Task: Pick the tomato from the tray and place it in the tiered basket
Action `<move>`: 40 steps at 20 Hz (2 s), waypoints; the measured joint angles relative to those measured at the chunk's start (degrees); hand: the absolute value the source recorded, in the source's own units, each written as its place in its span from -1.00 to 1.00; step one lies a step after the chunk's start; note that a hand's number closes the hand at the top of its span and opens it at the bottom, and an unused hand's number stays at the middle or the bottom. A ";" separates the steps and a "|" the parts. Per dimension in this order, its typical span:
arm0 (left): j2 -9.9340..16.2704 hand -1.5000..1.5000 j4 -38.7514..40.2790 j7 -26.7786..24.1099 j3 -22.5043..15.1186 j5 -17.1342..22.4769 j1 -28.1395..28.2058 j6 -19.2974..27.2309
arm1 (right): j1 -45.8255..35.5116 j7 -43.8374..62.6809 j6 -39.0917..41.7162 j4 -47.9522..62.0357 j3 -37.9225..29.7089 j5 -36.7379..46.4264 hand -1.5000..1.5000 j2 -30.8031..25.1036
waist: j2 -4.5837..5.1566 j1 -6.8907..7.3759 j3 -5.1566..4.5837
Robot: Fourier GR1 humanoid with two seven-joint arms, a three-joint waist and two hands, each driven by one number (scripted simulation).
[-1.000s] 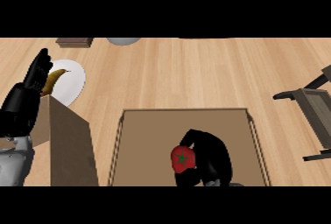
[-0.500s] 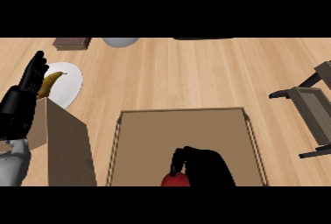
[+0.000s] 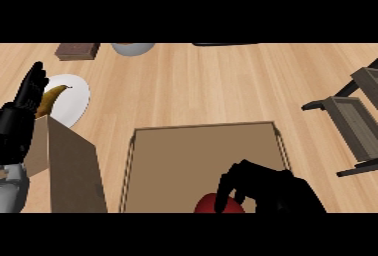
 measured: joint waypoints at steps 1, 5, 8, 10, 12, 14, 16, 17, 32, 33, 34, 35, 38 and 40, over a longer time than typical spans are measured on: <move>0.00 0.00 -0.11 0.05 0.14 -0.04 0.19 -0.03 | -1.51 -0.06 0.18 -0.15 -1.50 0.07 1.00 0.04 | -0.01 -0.17 0.01; -0.10 0.00 -0.89 0.22 0.45 -0.51 0.78 0.06 | -8.35 -0.16 1.02 -0.44 -8.07 0.31 1.00 -0.01 | -0.12 -0.51 -0.17; -0.14 0.00 -1.22 0.15 0.81 -0.39 1.11 -0.29 | -13.45 -0.78 2.35 -0.35 -13.47 0.40 1.00 -1.91 | -0.12 -0.70 -0.22; -0.12 0.00 -1.60 0.65 1.04 -0.43 1.36 -0.44 | -16.24 -1.33 3.89 -0.18 -16.76 0.40 1.00 -4.16 | -0.16 -0.92 -0.26; -0.10 0.00 -1.72 0.79 1.26 -0.28 1.47 -0.71 | -18.93 -1.92 5.43 0.08 -19.94 0.29 1.00 -5.87 | -0.10 -1.01 -0.25; -0.15 0.00 -1.85 0.76 1.35 -0.34 1.52 -0.93 | -21.03 -2.53 6.95 0.59 -22.77 -0.33 1.00 -6.80 | -0.05 -0.98 -0.28; -0.27 0.00 -2.11 0.92 1.31 -0.53 1.51 -0.87 | -23.22 -2.81 8.13 1.17 -26.15 -2.16 1.00 -6.99 | -0.03 -0.89 -0.35; -0.26 0.00 -2.14 0.83 1.39 -0.38 1.47 -1.08 | -24.13 -3.02 8.74 1.37 -27.98 -3.63 1.00 -7.08 | 0.02 -0.82 -0.37; -0.73 0.00 -2.66 0.24 1.32 -0.74 0.73 -1.52 | -35.85 -13.75 24.41 16.86 -47.45 -15.13 1.00 -31.80 | 1.02 0.39 -0.37; -0.92 0.00 -2.72 0.12 1.14 -1.08 0.64 -1.30 | -35.96 -14.53 25.23 18.06 -48.16 -14.96 1.00 -33.70 | 1.09 0.57 -0.39; -0.97 0.00 -2.60 -0.02 1.04 -1.14 0.47 -1.22 | -36.61 -15.51 25.90 19.78 -49.30 -15.04 1.00 -35.65 | 1.18 0.75 -0.36; -1.03 0.00 -2.45 -0.34 0.94 -1.24 0.32 -1.20 | -37.23 -16.40 26.59 21.39 -50.16 -15.18 1.00 -37.39 | 1.23 0.93 -0.35; -1.03 0.00 -2.04 -0.27 0.69 -1.32 -0.35 -1.32 | -38.24 -20.17 28.40 26.12 -52.43 -15.90 1.00 -41.94 | 1.36 1.46 -0.32; -1.08 0.00 -1.84 -0.68 0.70 -1.21 -0.47 -1.44 | -37.92 -23.24 29.52 28.86 -54.12 -16.93 1.00 -44.46 | 1.40 1.63 -0.31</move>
